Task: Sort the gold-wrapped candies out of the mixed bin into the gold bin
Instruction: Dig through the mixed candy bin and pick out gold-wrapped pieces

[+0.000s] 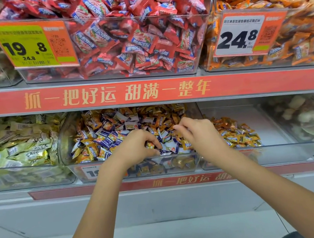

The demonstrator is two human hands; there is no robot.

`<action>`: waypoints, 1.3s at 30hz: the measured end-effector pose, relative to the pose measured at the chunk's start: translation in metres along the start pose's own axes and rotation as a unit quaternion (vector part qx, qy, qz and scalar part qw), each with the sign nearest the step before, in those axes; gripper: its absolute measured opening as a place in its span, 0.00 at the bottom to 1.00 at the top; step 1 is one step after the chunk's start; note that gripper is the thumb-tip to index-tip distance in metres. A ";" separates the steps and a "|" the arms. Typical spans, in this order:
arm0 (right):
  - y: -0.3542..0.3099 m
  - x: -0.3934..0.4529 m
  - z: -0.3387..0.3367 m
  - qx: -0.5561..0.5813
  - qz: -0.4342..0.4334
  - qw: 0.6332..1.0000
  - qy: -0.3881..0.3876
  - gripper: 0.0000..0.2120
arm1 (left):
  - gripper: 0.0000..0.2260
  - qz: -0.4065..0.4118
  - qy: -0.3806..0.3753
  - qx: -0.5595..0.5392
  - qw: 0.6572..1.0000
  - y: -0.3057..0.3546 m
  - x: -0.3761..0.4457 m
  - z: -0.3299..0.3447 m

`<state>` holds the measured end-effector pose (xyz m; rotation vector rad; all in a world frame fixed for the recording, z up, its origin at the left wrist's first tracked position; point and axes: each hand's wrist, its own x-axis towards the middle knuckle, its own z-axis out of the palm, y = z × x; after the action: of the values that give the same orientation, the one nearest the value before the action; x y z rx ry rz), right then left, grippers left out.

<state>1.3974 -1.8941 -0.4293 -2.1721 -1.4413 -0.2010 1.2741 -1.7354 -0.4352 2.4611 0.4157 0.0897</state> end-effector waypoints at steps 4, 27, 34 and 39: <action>-0.007 0.001 -0.006 -0.079 -0.031 0.989 0.119 0.14 | 0.05 0.002 0.002 0.007 1.000 0.000 -0.001 0.002; 0.000 0.064 0.059 -0.071 0.205 0.968 -0.130 0.30 | 0.04 0.029 0.094 0.010 0.995 0.002 -0.007 -0.004; 0.019 0.063 0.071 -0.020 0.125 0.991 -0.034 0.16 | 0.03 0.046 0.112 0.012 0.993 -0.002 -0.016 -0.007; 0.001 0.055 0.049 0.164 0.173 0.969 0.065 0.13 | 0.03 0.030 0.140 0.000 0.990 -0.004 -0.018 -0.010</action>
<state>1.4132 -1.8253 -0.4498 -2.0489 -0.9287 0.0197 1.2547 -1.7320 -0.4291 2.4674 0.4595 0.4647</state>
